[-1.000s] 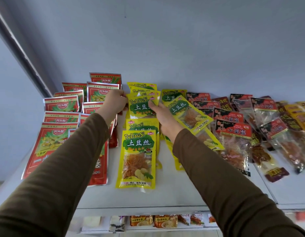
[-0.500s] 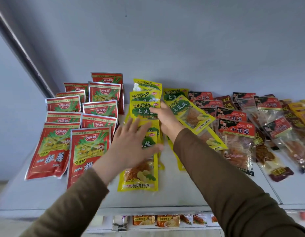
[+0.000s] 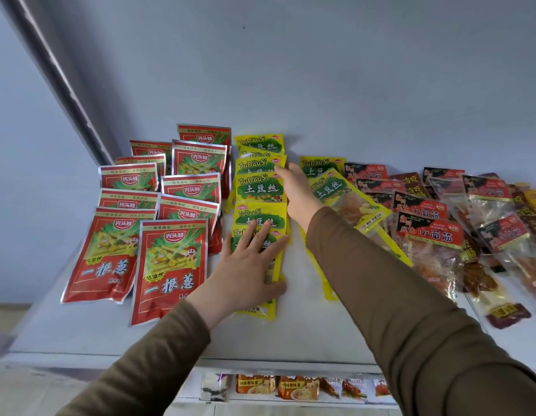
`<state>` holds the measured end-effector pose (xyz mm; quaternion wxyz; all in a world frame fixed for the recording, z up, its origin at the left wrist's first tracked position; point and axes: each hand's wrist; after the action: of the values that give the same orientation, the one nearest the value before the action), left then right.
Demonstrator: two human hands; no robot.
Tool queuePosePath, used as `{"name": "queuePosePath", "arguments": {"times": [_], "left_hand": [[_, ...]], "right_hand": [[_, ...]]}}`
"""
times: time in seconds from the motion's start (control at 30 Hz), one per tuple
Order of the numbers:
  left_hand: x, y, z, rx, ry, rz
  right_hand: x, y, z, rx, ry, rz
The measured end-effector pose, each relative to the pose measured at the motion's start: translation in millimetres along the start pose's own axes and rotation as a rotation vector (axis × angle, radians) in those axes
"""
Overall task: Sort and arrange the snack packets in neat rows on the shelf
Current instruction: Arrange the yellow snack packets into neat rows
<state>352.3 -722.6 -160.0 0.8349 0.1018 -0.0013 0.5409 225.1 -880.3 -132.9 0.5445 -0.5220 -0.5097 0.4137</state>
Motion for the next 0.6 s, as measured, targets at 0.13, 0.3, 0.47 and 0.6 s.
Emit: {"name": "queuePosePath", "arguments": {"times": [0.13,0.3,0.47,0.6], "left_hand": [[0.4,2.0,-0.8,0.020,-0.006,-0.006],[1.3,1.9,-0.8,0.030,-0.007,-0.010],[1.4,0.3,-2.4,0.032,-0.005,-0.016],[1.6,-0.1,-3.2,0.030,-0.004,-0.017]], "right_hand": [[-0.4,-1.8,2.0,-0.016,0.083,-0.036],[-4.4,-4.8,0.0,-0.061,0.130,-0.075],[-45.3,20.3,1.8,-0.224,0.103,-0.175],[-23.6,-9.0,4.9,-0.158,0.108,-0.160]]}}
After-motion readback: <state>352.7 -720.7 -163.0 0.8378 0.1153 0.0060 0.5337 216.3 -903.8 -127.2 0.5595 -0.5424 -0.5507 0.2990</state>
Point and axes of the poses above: each hand's wrist, its own x-axis away from the middle knuckle, its own z-axis out of the back of the hand, y = z × x
